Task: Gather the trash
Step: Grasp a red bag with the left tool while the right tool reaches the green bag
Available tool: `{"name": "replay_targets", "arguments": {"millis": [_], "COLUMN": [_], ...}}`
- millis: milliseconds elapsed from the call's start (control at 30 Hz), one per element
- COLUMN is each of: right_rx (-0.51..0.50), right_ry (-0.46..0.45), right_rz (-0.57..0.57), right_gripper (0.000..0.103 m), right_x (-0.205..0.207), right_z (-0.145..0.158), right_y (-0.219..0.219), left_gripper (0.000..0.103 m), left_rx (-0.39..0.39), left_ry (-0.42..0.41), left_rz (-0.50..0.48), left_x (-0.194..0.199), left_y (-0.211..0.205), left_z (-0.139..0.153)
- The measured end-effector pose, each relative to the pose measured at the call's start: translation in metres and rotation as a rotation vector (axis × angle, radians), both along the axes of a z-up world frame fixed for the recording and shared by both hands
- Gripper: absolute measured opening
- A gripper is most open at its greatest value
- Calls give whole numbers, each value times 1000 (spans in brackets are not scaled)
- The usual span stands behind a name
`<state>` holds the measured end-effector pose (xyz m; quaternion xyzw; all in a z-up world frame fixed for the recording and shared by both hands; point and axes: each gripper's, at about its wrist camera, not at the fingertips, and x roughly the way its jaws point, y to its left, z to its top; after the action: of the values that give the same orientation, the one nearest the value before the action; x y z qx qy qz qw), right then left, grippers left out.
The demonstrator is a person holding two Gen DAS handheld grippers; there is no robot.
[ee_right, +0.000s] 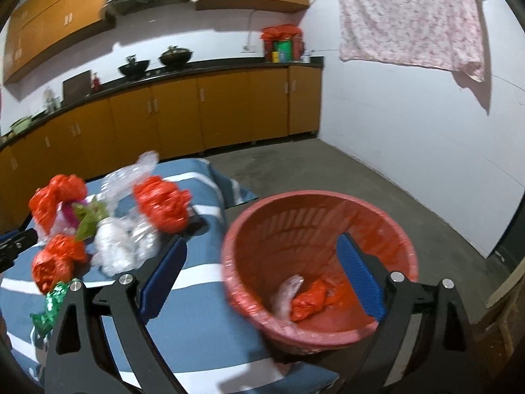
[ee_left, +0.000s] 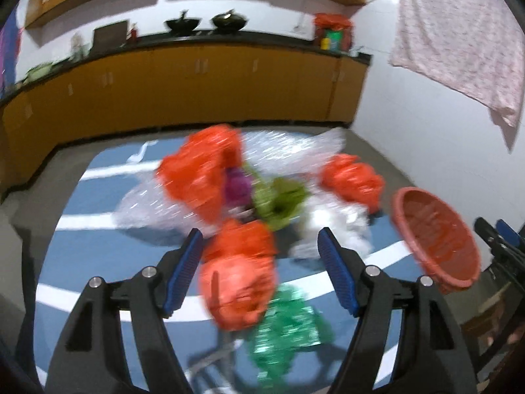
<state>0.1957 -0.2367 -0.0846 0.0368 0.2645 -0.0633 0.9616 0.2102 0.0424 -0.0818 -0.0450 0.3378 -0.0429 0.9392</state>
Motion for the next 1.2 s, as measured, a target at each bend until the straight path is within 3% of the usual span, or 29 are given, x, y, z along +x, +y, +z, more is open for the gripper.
{"name": "replay_targets", "arguments": {"millis": [333,500,667,900,1200], "right_rx": [-8,-13,-9,-19,-20], "right_ry": [27,35,42,41,37], "right_rz": [98,107,116,154,231], "right_gripper": [92,92,92,92,92], "right_x": [2,4,4,1,-4], "right_z": [-6,-7,-8,-6,-2], "right_y": [44,52,58,77,114], "left_gripper": [71,63,56,37,36], "left_rx": [-19,-45,-60,-83,-78], "left_ry": [143,185,190,162,96], "left_rz": [-5,-16,-51,-72,-39], "left_x": [24,33,34,21,-13], "left_y": [15,18,18,25,53], "left_z": [-41,-56,-58,-55,-39]}}
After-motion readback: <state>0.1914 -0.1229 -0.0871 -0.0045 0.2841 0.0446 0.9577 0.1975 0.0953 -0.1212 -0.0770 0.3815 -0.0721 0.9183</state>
